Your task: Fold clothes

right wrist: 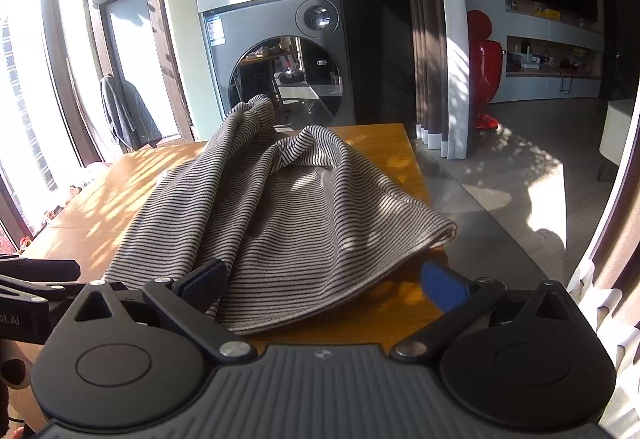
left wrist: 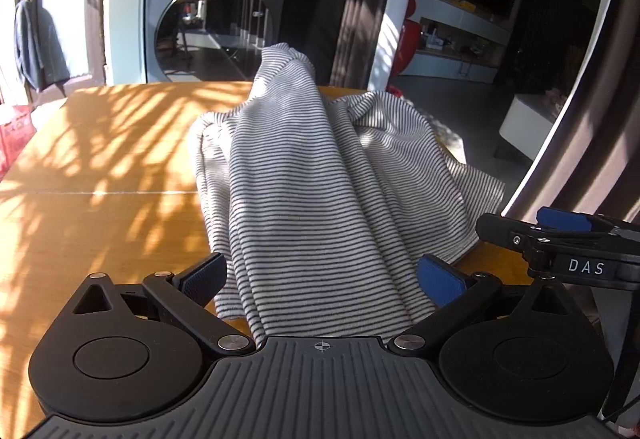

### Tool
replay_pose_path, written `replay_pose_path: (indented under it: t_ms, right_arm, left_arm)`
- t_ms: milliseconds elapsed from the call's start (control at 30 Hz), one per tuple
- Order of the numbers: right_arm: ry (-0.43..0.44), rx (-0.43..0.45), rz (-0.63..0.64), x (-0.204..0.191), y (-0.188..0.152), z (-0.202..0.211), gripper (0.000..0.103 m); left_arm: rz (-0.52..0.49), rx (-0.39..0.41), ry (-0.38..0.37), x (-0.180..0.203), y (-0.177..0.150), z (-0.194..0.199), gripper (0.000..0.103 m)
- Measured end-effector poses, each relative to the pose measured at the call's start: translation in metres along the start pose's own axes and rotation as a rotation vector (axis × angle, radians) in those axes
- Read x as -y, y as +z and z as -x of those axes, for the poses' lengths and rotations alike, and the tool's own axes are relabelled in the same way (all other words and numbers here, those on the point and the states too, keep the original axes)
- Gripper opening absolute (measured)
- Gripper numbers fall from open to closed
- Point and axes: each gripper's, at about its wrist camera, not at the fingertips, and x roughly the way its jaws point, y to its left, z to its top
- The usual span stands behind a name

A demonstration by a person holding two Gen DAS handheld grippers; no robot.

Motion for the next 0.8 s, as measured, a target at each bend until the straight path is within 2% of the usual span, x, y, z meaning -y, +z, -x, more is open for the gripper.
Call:
replay_pose_path:
  t_ms: [100, 167, 267, 333, 400, 433, 533, 633, 800]
  right_arm:
    - [0.085, 0.019, -0.069, 0.005, 0.027, -0.035, 0.103]
    - [0.136, 0.035, -0.124, 0.008, 0.046, -0.064, 0.103]
    - [0.176, 0.051, -0.148, 0.008, 0.065, -0.11, 0.103]
    - [0.207, 0.006, -0.165, 0.008, 0.064, -0.139, 0.103]
    - [0.237, -0.089, -0.206, 0.011, 0.054, -0.17, 0.103]
    - [0.257, 0.001, -0.197, 0.01, 0.045, -0.17, 0.103]
    - [0.319, -0.005, -0.28, 0.011, 0.033, -0.169, 0.103]
    - [0.391, -0.017, -0.328, 0.011, 0.011, -0.149, 0.103]
    - [0.431, -0.027, -0.319, -0.005, -0.033, -0.088, 0.103]
  left_arm:
    - [-0.066, 0.018, -0.026, -0.001, 0.019, -0.037, 0.103]
    - [-0.088, 0.017, -0.014, -0.004, 0.028, -0.061, 0.103]
    - [-0.094, -0.047, 0.001, -0.015, 0.033, -0.096, 0.103]
    - [-0.093, -0.046, -0.007, -0.021, 0.031, -0.103, 0.103]
    - [-0.108, -0.057, -0.007, -0.023, 0.028, -0.103, 0.103]
    - [-0.102, -0.054, -0.01, -0.025, 0.026, -0.1, 0.103]
    - [-0.097, -0.026, -0.017, -0.033, 0.015, -0.089, 0.103]
    - [-0.067, -0.03, -0.043, -0.042, 0.002, -0.066, 0.103]
    - [-0.106, -0.06, -0.155, -0.05, -0.035, -0.011, 0.103]
